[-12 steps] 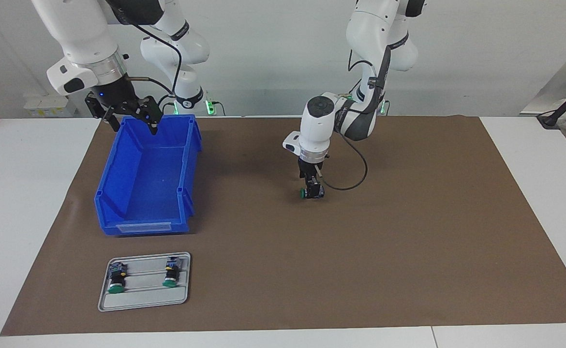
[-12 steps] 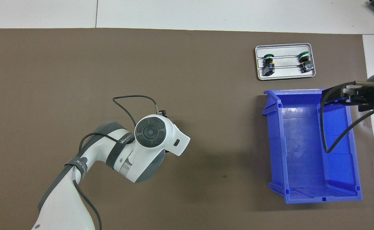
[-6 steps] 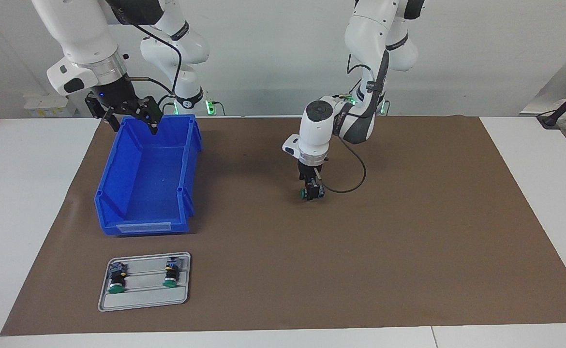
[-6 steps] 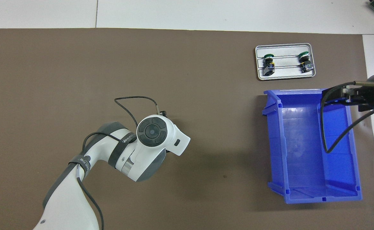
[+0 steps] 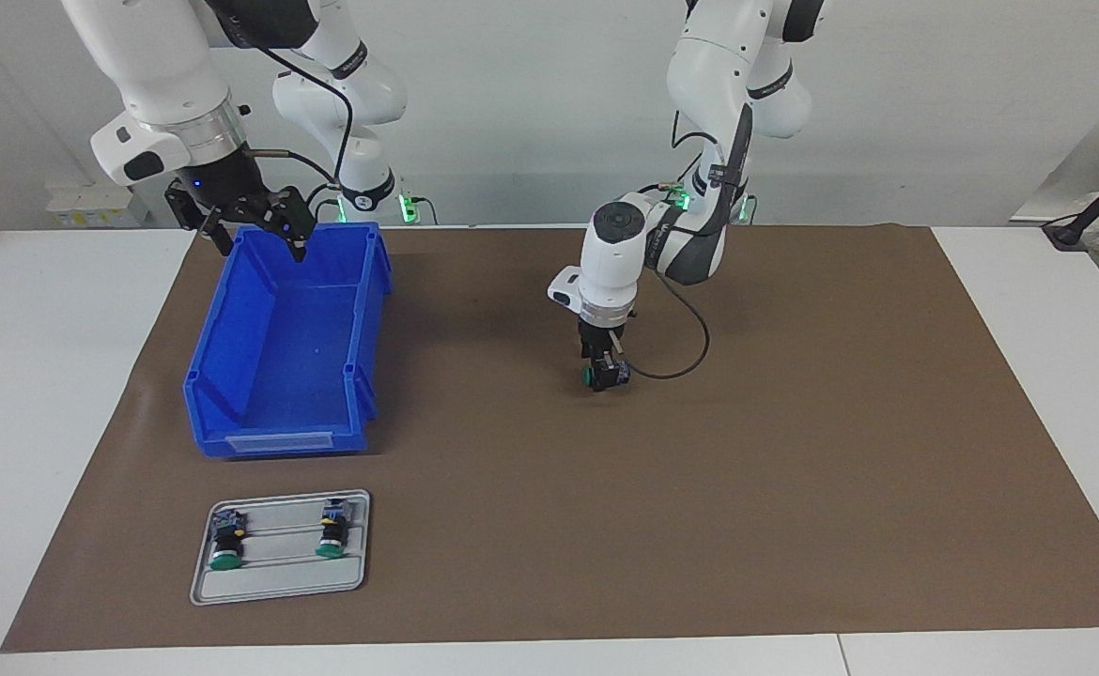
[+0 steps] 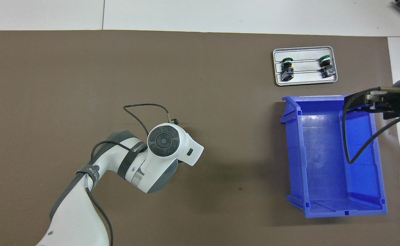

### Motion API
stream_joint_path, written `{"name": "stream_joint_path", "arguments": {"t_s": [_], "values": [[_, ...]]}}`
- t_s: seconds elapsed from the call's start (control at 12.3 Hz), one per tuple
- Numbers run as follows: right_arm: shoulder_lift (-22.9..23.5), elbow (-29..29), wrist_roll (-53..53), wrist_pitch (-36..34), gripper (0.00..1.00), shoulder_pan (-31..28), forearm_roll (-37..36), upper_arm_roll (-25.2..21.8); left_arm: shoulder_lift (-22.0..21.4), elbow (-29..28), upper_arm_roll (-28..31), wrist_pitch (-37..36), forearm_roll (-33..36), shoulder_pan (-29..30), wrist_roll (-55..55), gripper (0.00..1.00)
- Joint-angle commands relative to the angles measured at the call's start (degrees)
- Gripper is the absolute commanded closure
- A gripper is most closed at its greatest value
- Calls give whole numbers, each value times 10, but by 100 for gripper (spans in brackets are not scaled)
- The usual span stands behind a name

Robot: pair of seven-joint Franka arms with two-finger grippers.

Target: Place and press button with both arms

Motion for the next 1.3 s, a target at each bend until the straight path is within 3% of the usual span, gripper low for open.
{"name": "stream_joint_path", "arguments": {"t_s": [0.0, 1.22], "values": [[-12, -14, -15, 5, 0, -4, 12, 1, 4, 9, 6, 4, 21, -7, -20, 32], [-12, -14, -15, 5, 0, -4, 12, 1, 8, 48, 6, -54, 54, -2, -32, 79]]}}
